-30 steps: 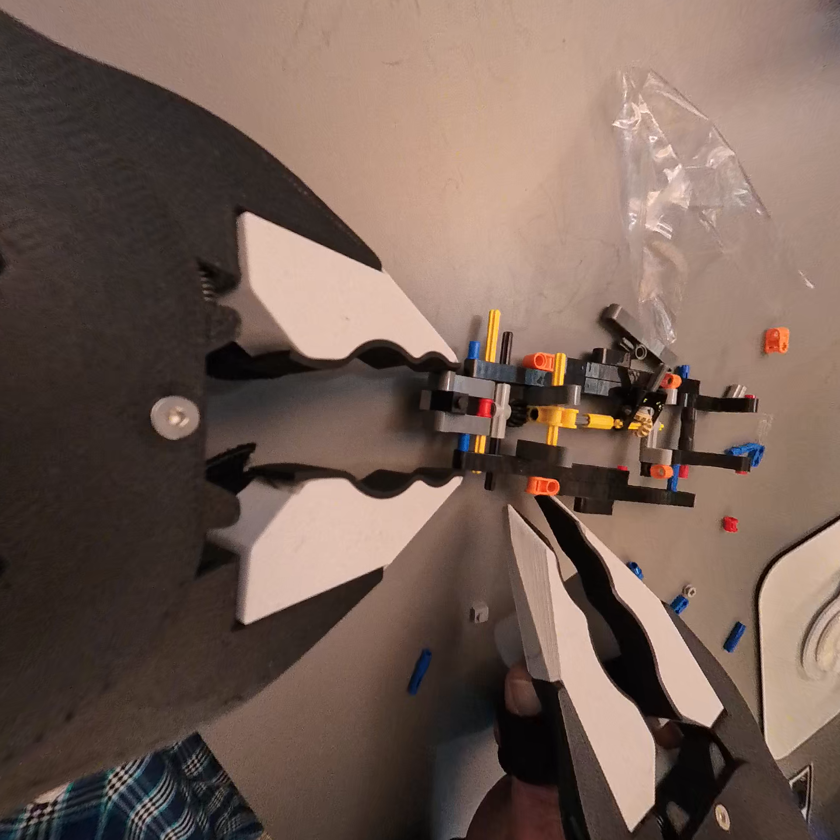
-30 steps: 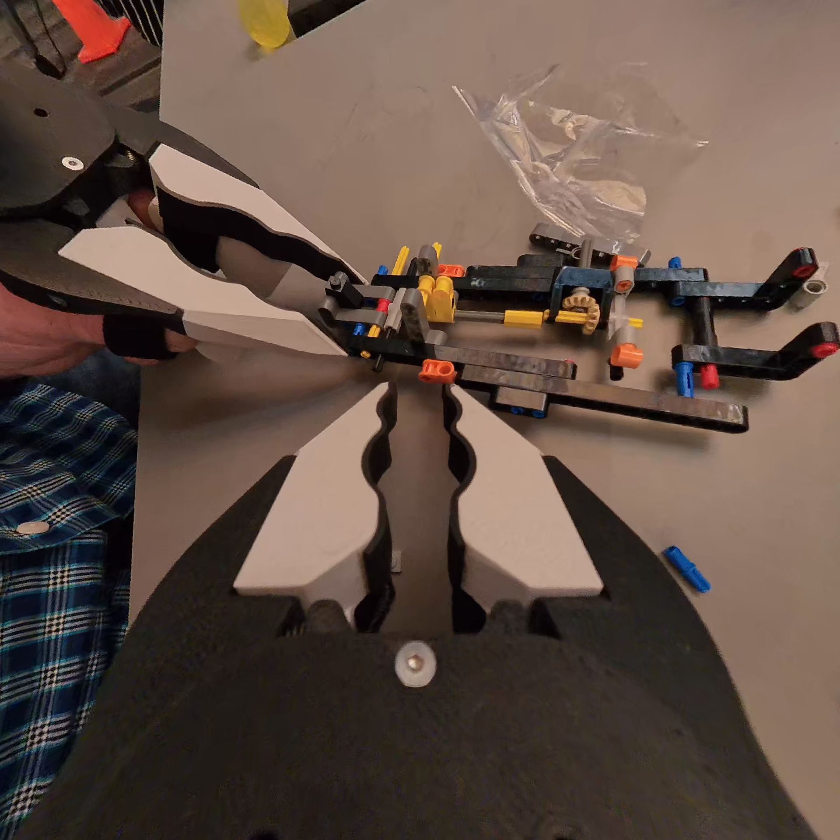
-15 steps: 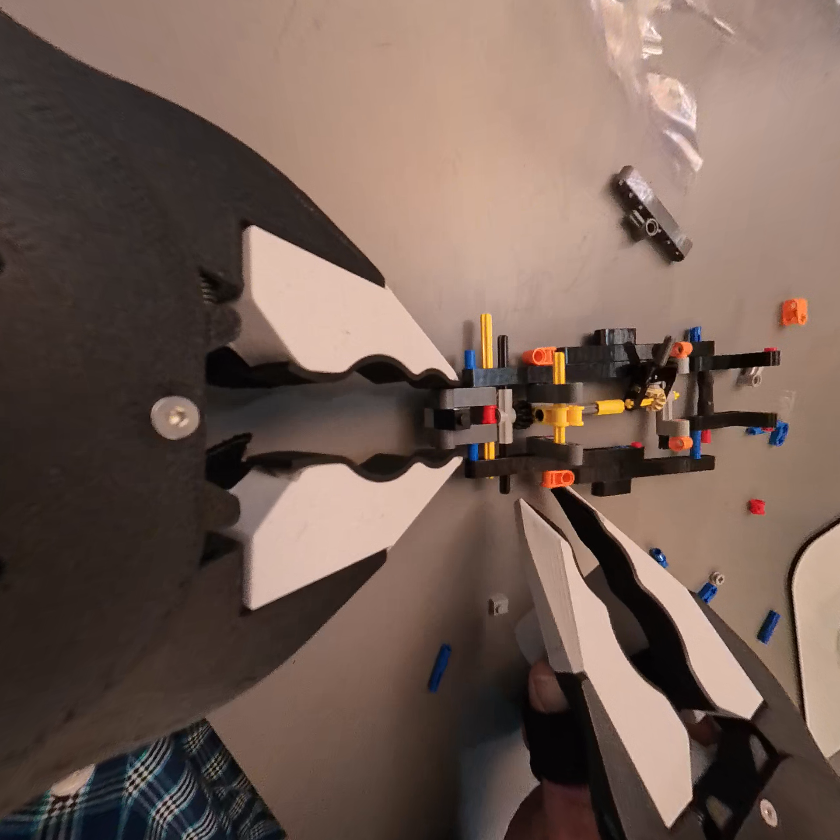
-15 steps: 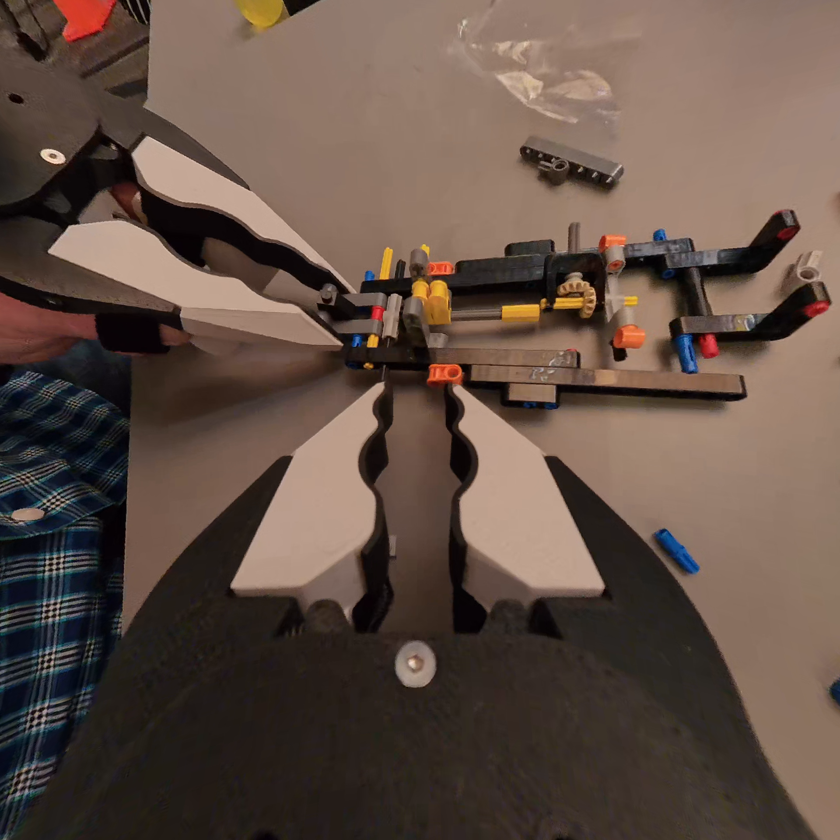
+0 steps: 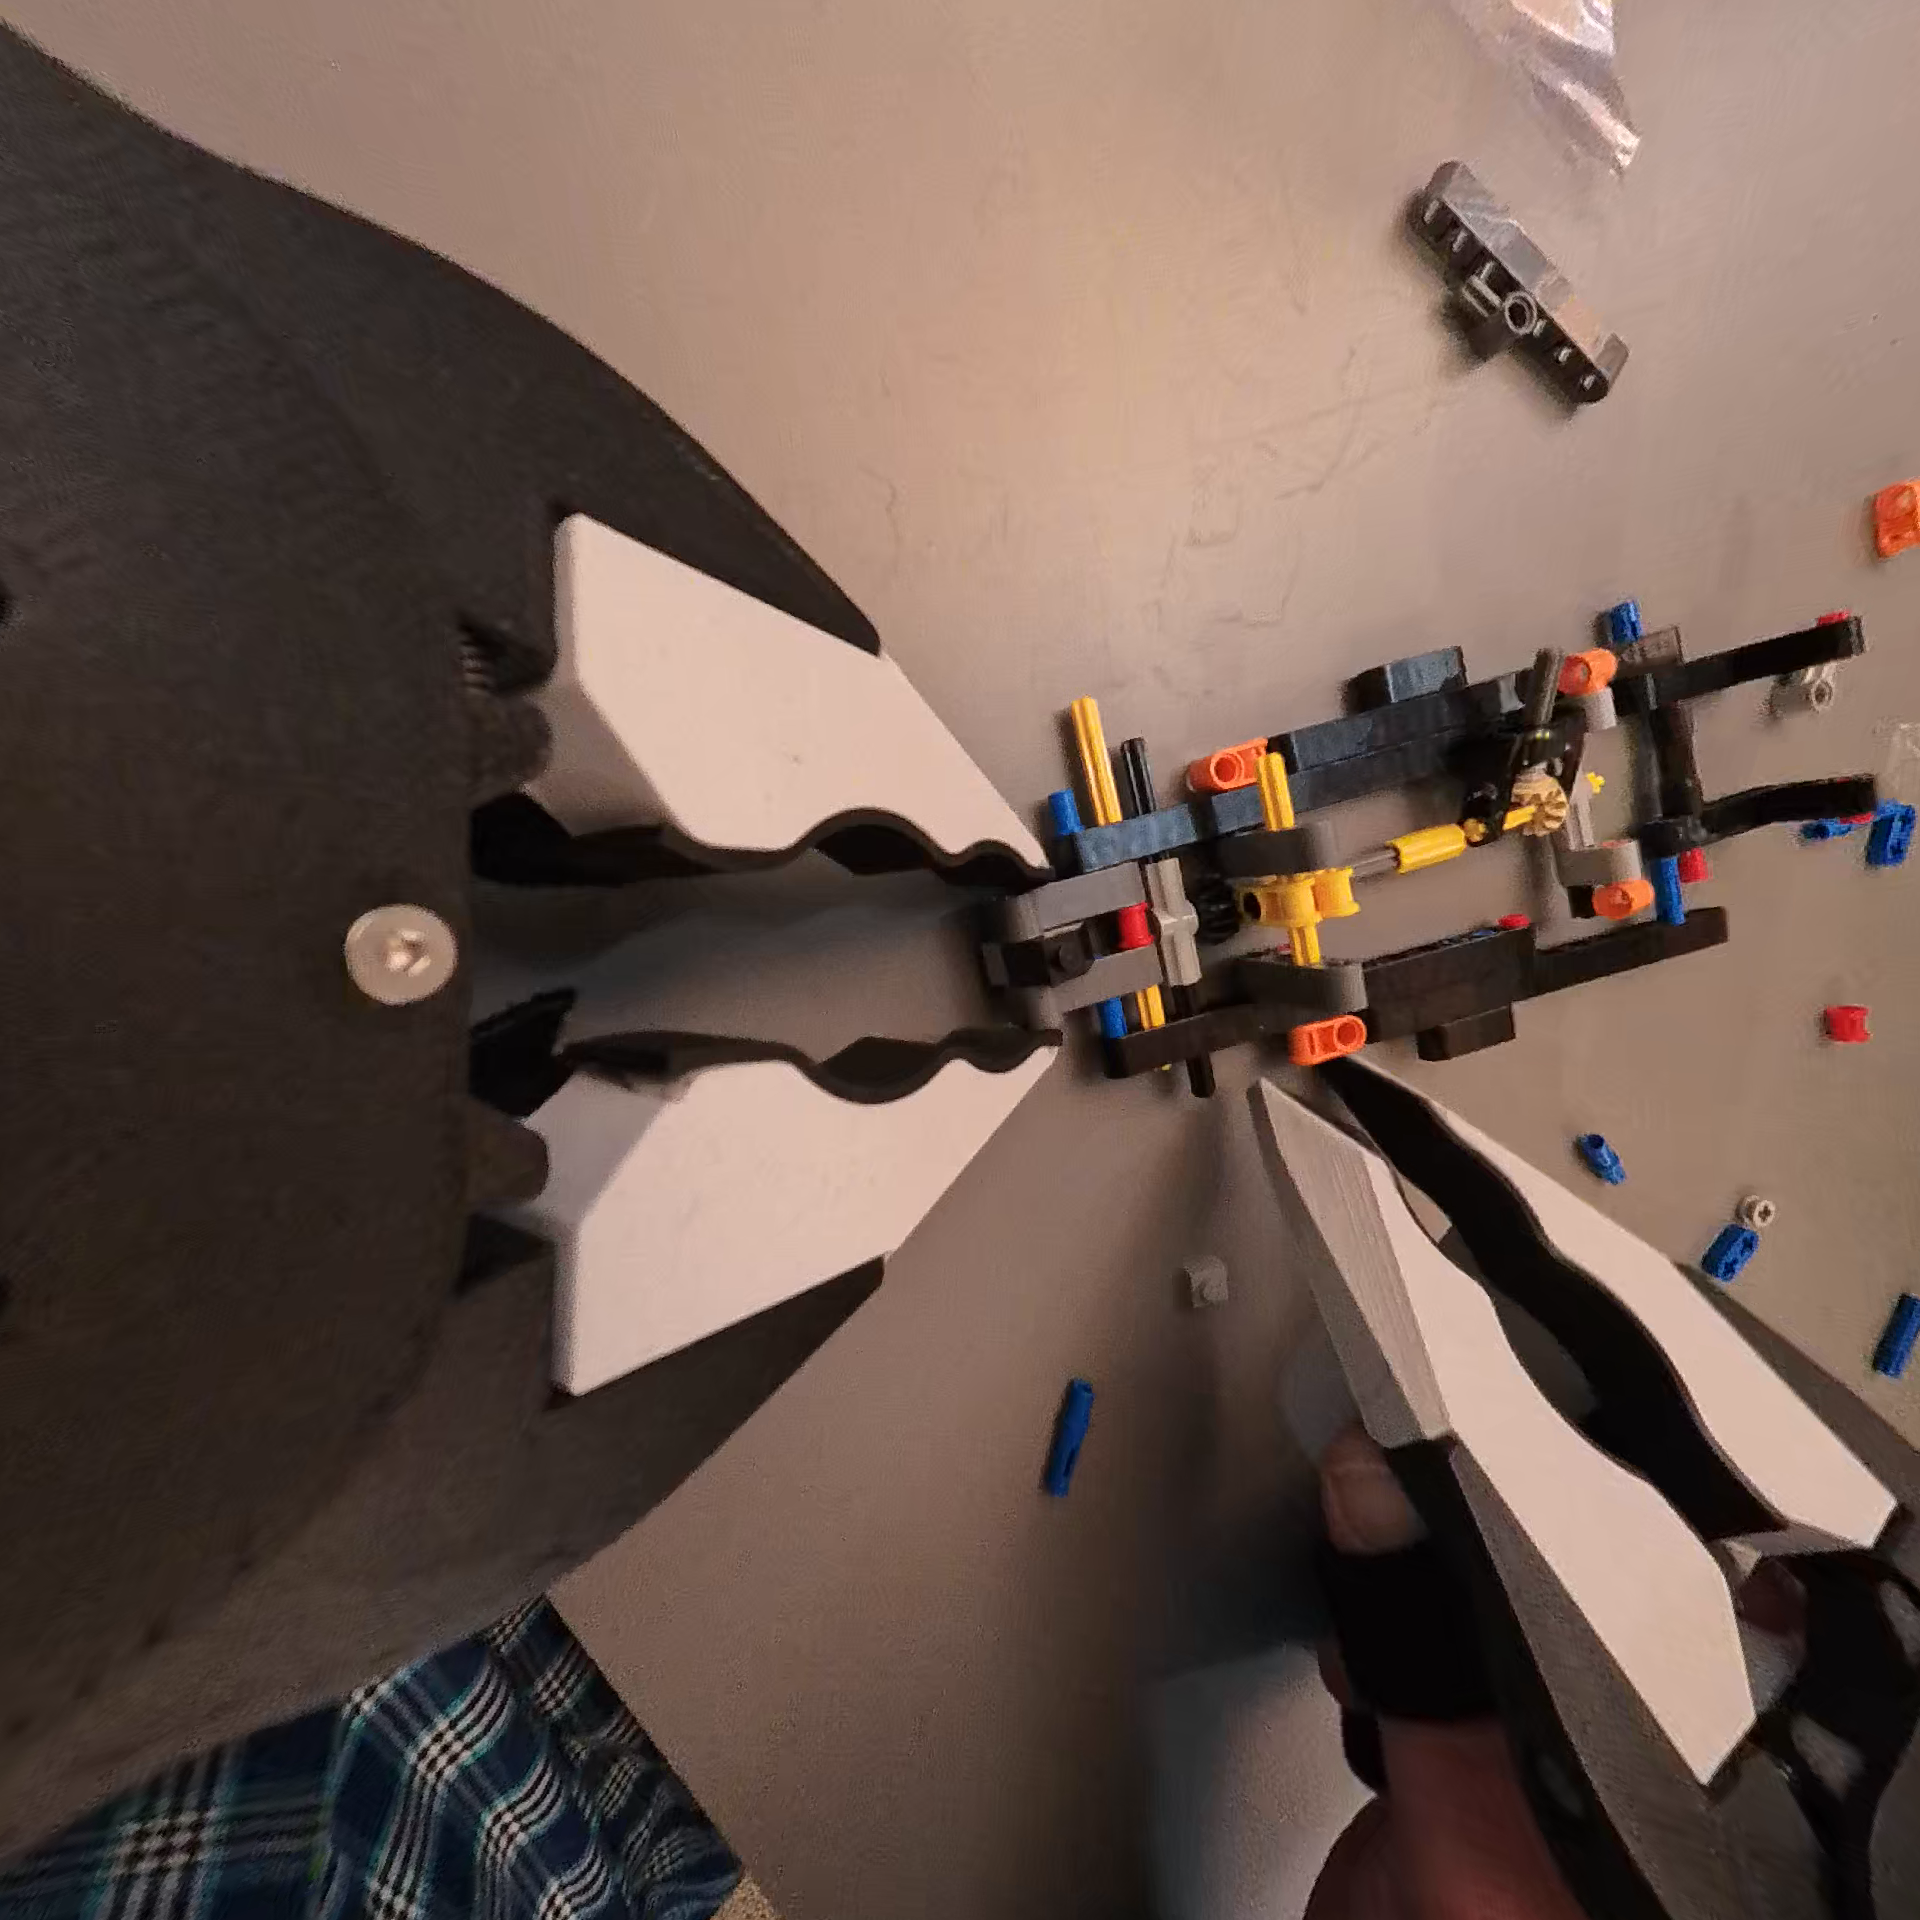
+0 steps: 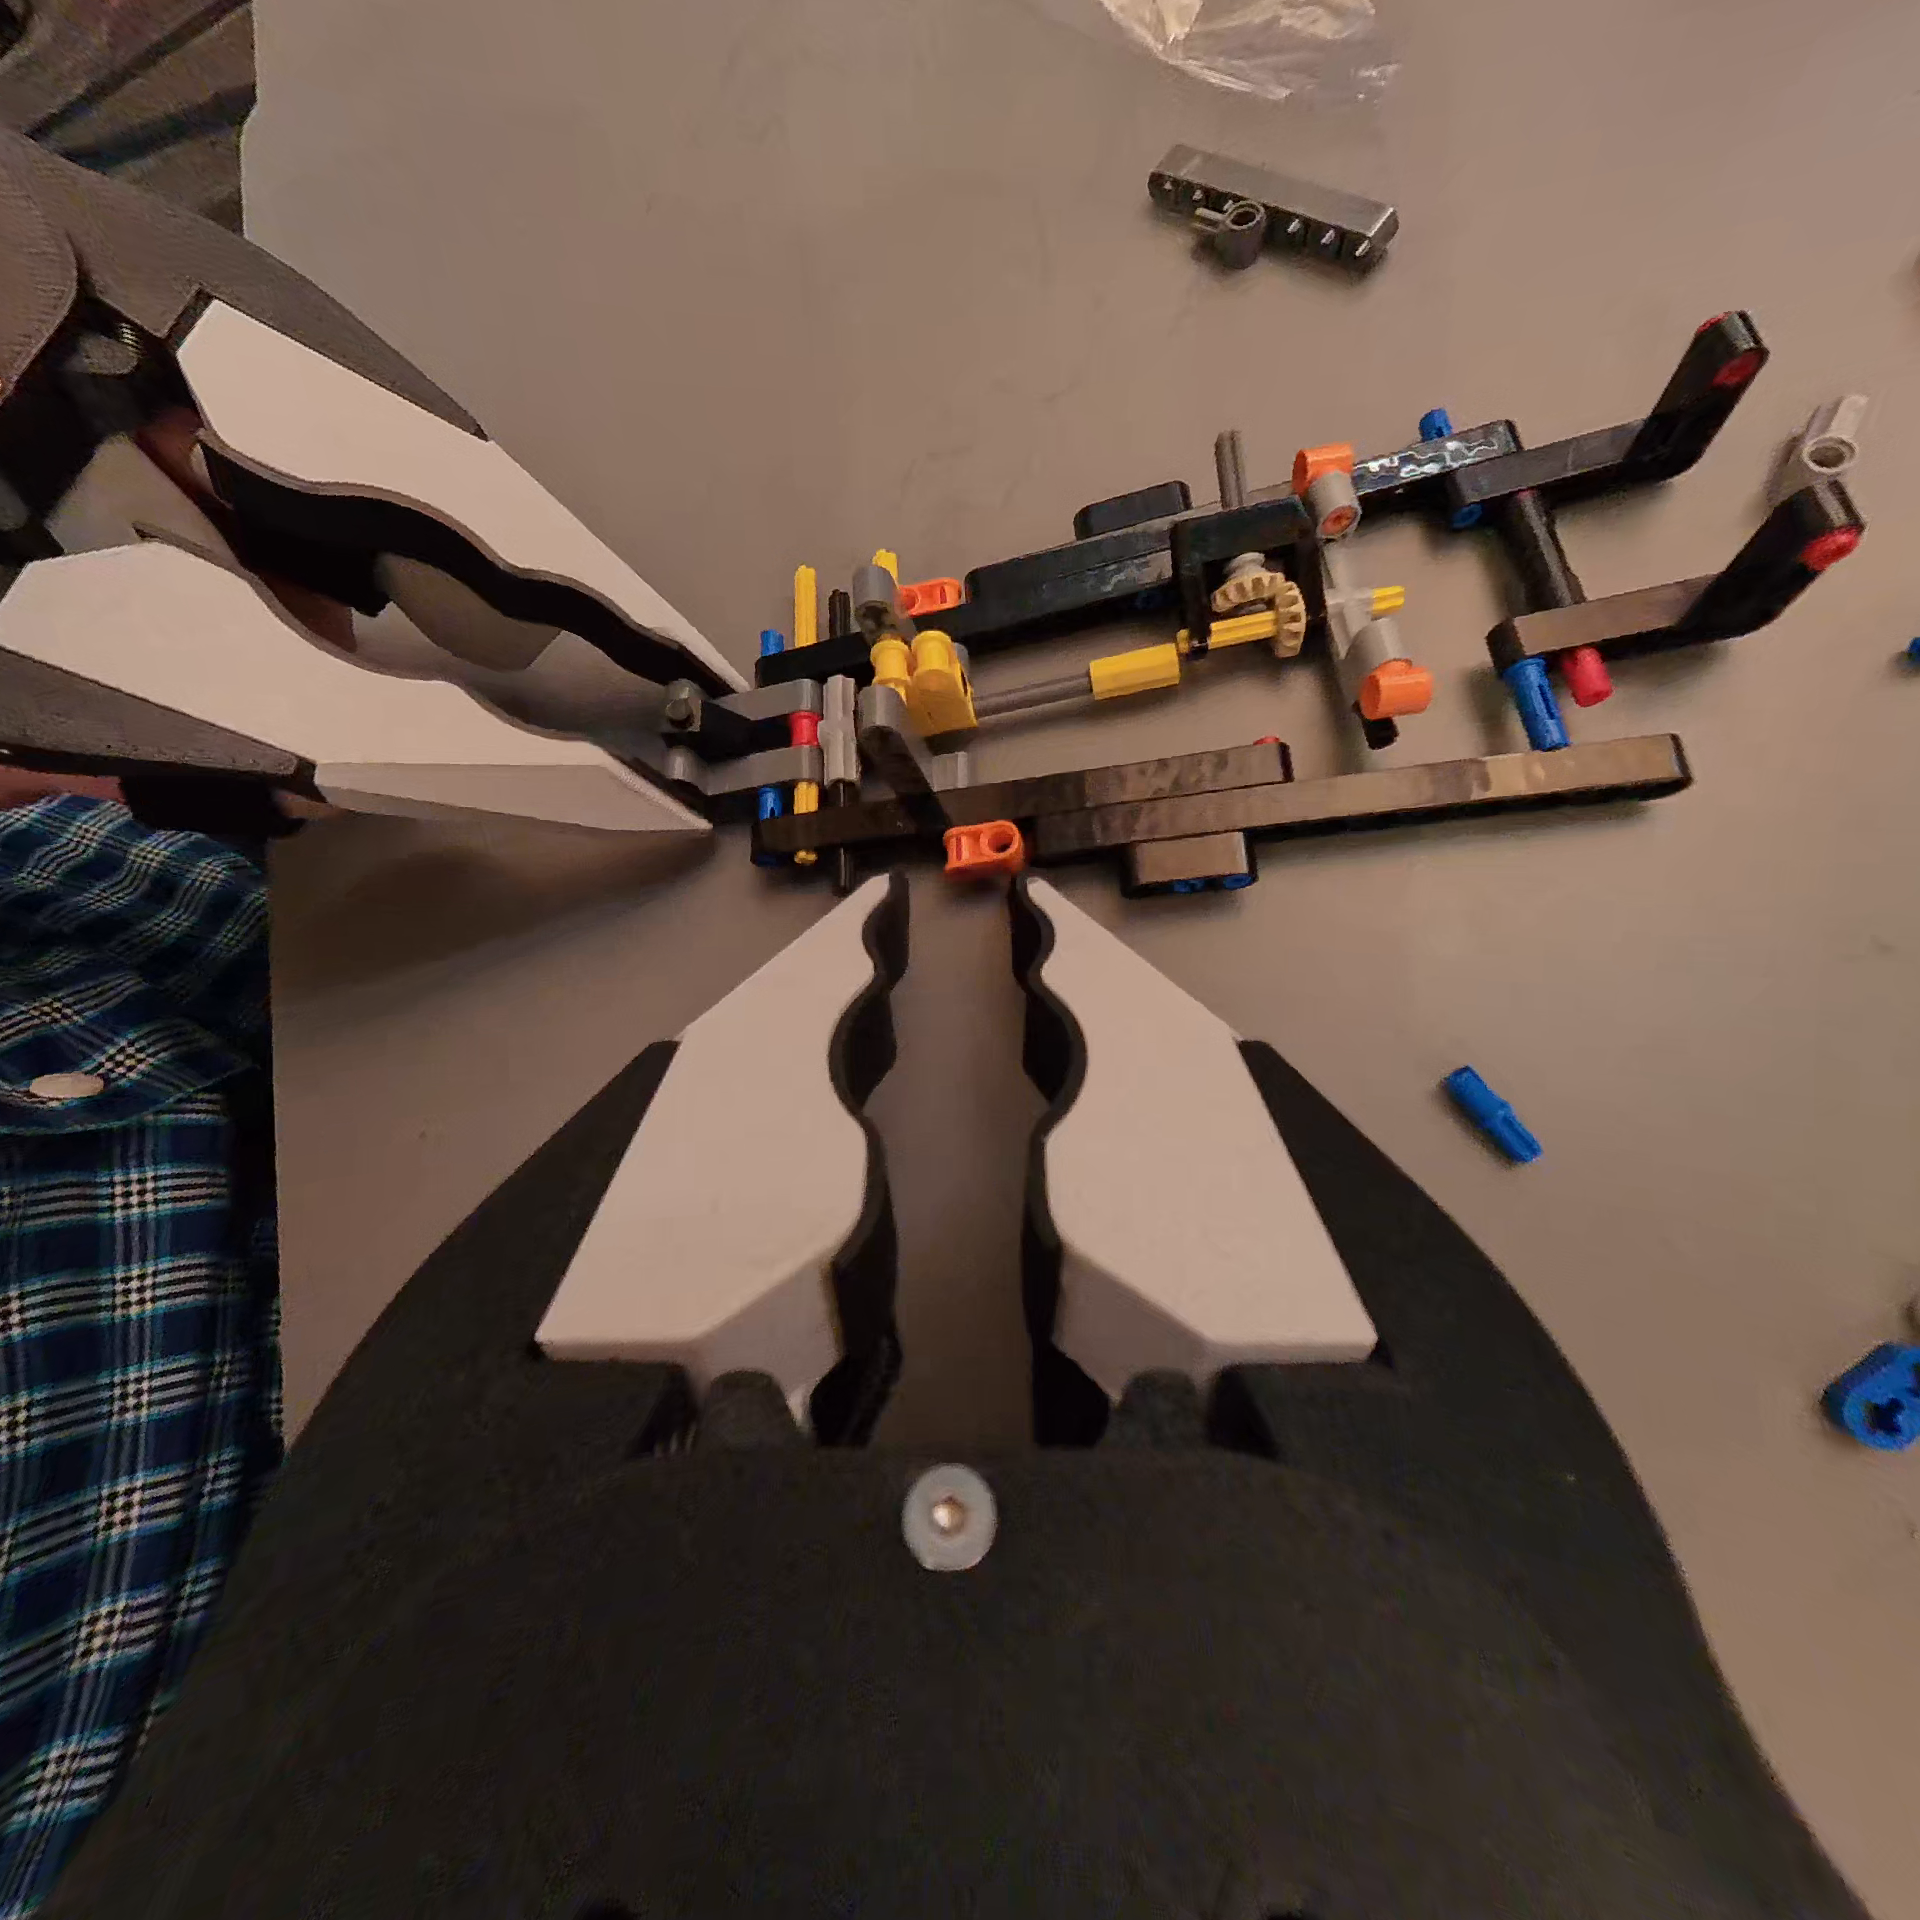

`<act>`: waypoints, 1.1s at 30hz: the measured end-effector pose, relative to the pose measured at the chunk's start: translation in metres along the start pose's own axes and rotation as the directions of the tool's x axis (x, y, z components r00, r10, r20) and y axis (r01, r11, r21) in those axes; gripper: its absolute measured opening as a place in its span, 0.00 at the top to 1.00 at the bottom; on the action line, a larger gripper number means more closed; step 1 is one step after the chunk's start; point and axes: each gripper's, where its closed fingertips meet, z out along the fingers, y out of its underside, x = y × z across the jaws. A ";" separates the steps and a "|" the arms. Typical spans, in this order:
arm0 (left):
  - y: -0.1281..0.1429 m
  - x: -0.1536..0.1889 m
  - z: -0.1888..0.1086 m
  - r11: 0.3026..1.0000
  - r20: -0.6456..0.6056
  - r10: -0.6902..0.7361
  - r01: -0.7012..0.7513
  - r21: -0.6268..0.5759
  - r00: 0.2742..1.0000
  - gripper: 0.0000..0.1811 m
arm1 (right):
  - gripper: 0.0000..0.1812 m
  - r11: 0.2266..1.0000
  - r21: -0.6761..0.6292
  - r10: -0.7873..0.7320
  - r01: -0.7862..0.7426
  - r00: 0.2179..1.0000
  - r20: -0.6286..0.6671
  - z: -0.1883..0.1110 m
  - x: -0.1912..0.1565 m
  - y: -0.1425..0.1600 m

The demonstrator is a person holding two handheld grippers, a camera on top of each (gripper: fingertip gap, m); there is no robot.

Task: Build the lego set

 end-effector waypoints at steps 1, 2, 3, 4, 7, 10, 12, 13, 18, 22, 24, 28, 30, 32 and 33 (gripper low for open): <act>0.000 -0.001 0.000 1.000 0.002 -0.006 0.006 0.001 1.000 0.87 | 0.91 1.000 0.002 0.010 -0.010 1.000 0.001 -0.001 0.001 0.000; -0.001 -0.001 0.000 1.000 -0.001 -0.019 0.019 0.005 1.000 0.87 | 0.91 1.000 0.008 0.020 -0.020 1.000 0.000 -0.002 0.002 -0.001; -0.002 0.000 -0.001 0.999 -0.015 -0.040 0.040 0.012 0.999 0.87 | 0.91 0.999 0.014 0.031 -0.031 1.000 -0.001 -0.002 0.003 -0.001; -0.003 0.000 -0.002 0.998 -0.031 -0.067 0.067 0.021 0.997 0.87 | 0.91 0.999 0.016 0.040 -0.040 0.999 0.004 -0.003 0.003 -0.001; -0.007 0.001 -0.003 0.990 -0.064 -0.133 0.136 0.040 0.989 0.87 | 0.90 0.996 0.038 0.074 -0.076 0.997 0.029 -0.003 0.003 -0.006; -0.008 0.003 -0.004 0.983 -0.091 -0.172 0.176 0.047 0.981 0.87 | 0.90 0.985 0.092 0.139 -0.148 0.986 0.096 -0.006 0.001 -0.016; -0.009 0.004 -0.004 0.979 -0.100 -0.191 0.196 0.051 0.977 0.87 | 0.91 0.979 0.106 0.162 -0.174 0.980 0.115 -0.007 0.001 -0.020; -0.009 0.004 -0.004 0.977 -0.104 -0.199 0.205 0.053 0.974 0.87 | 0.91 0.977 0.111 0.167 -0.180 0.979 0.118 -0.007 0.002 -0.021; -0.012 0.006 -0.005 0.964 -0.134 -0.249 0.260 0.064 0.959 0.87 | 0.93 0.971 0.136 0.184 -0.199 0.976 0.115 -0.008 0.004 -0.025; -0.015 0.008 -0.005 0.955 -0.149 -0.274 0.288 0.076 0.950 0.87 | 0.93 0.961 0.178 0.193 -0.210 0.975 0.107 -0.009 0.005 -0.031; -0.015 0.009 -0.005 0.954 -0.151 -0.275 0.289 0.076 0.949 0.87 | 0.93 0.954 0.183 0.215 -0.237 0.968 0.133 -0.010 0.005 -0.033; -0.015 0.009 -0.004 0.957 -0.145 -0.266 0.279 0.075 0.953 0.87 | 0.93 0.952 0.186 0.218 -0.242 0.966 0.140 -0.010 0.005 -0.034; -0.015 0.010 -0.003 0.959 -0.141 -0.260 0.272 0.074 0.955 0.87 | 0.94 0.953 0.190 0.212 -0.235 0.968 0.133 -0.010 0.005 -0.034; -0.014 0.010 -0.003 0.963 -0.134 -0.249 0.260 0.072 0.959 0.87 | 0.94 0.956 0.197 0.197 -0.220 0.972 0.126 -0.010 0.005 -0.034; -0.014 0.011 -0.003 0.966 -0.127 -0.237 0.247 0.071 0.963 0.87 | 0.94 0.957 0.198 0.191 -0.214 0.973 0.126 -0.010 0.005 -0.035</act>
